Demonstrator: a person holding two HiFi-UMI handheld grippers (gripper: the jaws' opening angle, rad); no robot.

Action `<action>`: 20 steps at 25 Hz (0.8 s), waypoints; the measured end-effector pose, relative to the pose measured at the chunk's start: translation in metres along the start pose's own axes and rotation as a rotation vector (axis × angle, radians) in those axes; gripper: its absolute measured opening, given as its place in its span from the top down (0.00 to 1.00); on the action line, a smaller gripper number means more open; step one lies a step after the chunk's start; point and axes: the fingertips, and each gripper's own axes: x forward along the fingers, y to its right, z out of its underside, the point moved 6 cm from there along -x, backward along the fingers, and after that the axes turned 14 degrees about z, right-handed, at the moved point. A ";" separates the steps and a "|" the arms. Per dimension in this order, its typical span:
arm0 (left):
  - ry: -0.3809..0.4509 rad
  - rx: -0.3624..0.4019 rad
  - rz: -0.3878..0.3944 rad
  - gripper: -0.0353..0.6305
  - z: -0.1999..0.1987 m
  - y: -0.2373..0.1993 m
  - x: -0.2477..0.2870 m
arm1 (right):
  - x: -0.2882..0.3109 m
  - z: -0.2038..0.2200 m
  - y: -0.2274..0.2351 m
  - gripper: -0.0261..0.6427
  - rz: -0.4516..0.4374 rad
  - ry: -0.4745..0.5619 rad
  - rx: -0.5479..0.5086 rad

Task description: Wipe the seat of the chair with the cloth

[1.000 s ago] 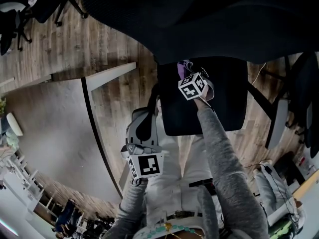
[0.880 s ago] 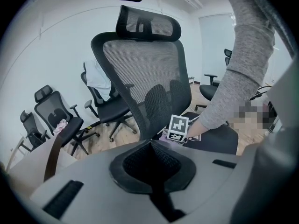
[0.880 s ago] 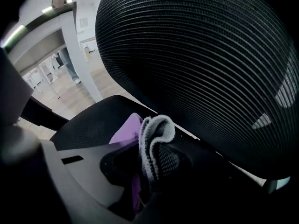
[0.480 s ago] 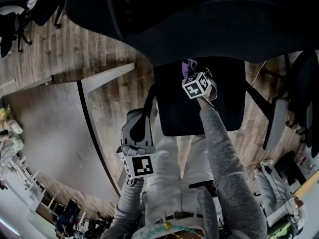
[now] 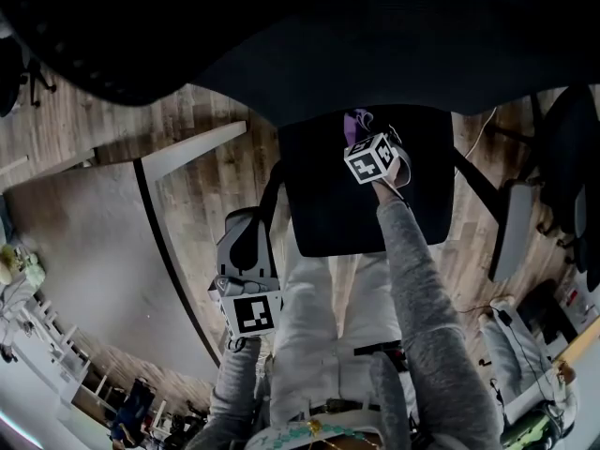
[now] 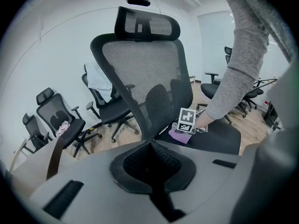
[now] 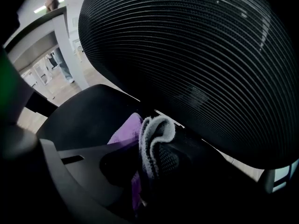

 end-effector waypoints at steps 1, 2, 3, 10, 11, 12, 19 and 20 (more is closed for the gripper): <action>-0.001 0.001 -0.001 0.95 0.000 0.000 0.000 | 0.000 0.002 0.002 0.89 0.001 -0.001 0.000; 0.000 0.003 -0.002 0.95 0.000 0.000 -0.001 | 0.000 0.003 0.004 0.89 0.002 -0.002 0.001; 0.001 0.005 -0.003 0.95 0.000 -0.001 -0.002 | -0.001 0.004 0.006 0.89 0.003 -0.002 0.003; 0.009 0.012 -0.007 0.95 0.000 0.000 -0.002 | -0.002 0.016 0.021 0.89 0.024 -0.015 0.015; 0.012 0.014 -0.008 0.95 -0.001 -0.001 -0.002 | -0.001 0.017 0.024 0.89 0.029 -0.018 0.017; 0.013 0.016 -0.009 0.95 -0.001 -0.002 -0.002 | 0.000 0.019 0.027 0.89 0.033 -0.021 0.020; 0.007 0.017 -0.009 0.95 0.000 0.000 0.000 | 0.001 0.034 0.047 0.89 0.050 -0.039 0.035; 0.009 0.019 -0.010 0.95 0.000 0.001 0.000 | 0.001 0.036 0.050 0.89 0.053 -0.040 0.037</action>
